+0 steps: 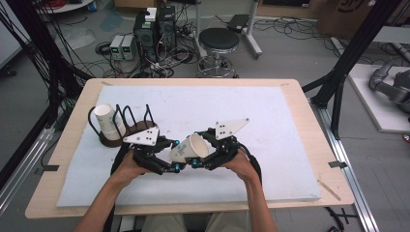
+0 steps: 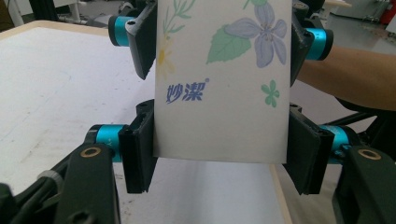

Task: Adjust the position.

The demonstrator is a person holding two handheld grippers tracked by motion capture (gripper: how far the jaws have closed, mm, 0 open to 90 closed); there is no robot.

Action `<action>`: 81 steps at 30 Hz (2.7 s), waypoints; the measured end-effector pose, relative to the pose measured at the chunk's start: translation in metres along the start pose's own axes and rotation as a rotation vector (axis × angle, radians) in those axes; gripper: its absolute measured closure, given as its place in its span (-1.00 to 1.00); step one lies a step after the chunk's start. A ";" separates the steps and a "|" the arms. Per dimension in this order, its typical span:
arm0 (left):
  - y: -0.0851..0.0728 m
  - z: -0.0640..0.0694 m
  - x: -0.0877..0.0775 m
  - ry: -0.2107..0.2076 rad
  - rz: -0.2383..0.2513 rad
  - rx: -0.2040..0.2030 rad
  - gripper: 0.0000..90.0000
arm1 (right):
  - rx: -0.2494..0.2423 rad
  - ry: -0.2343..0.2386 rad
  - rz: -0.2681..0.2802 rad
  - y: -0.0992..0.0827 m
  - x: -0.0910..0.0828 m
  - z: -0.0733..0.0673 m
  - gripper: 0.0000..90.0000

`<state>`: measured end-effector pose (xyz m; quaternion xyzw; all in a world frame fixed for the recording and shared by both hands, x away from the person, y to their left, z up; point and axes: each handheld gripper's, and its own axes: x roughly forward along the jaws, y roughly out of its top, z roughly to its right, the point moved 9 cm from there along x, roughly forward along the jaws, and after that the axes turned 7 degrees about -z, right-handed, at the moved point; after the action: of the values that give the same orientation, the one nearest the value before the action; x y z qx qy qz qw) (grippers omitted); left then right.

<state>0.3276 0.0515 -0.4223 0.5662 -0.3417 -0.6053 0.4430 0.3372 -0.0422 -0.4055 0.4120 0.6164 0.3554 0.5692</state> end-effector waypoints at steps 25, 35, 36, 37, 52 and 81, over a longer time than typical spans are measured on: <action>-0.003 0.001 0.002 0.046 -0.030 -0.004 -0.96 | 0.004 -0.011 0.005 0.001 -0.002 0.001 -0.40; -0.015 -0.008 -0.017 0.166 -0.031 -0.019 -0.96 | 0.010 -0.035 0.001 0.000 -0.006 0.003 -0.40; -0.016 -0.009 -0.019 0.180 -0.030 -0.024 -0.96 | 0.011 -0.037 -0.001 -0.001 -0.007 0.003 -0.40; -0.018 -0.009 -0.021 0.186 -0.030 -0.025 -0.96 | 0.013 -0.041 -0.002 -0.001 -0.007 0.004 -0.40; -0.050 -0.018 -0.052 0.324 -0.019 -0.079 -0.96 | 0.036 -0.098 -0.033 -0.004 -0.015 0.011 -0.40; -0.088 -0.038 -0.090 0.579 0.030 -0.175 -0.96 | 0.065 -0.231 -0.329 -0.012 -0.007 0.034 -0.39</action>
<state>0.3487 0.1710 -0.4728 0.6698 -0.1558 -0.4394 0.5779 0.3694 -0.0545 -0.4173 0.3617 0.6174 0.1880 0.6729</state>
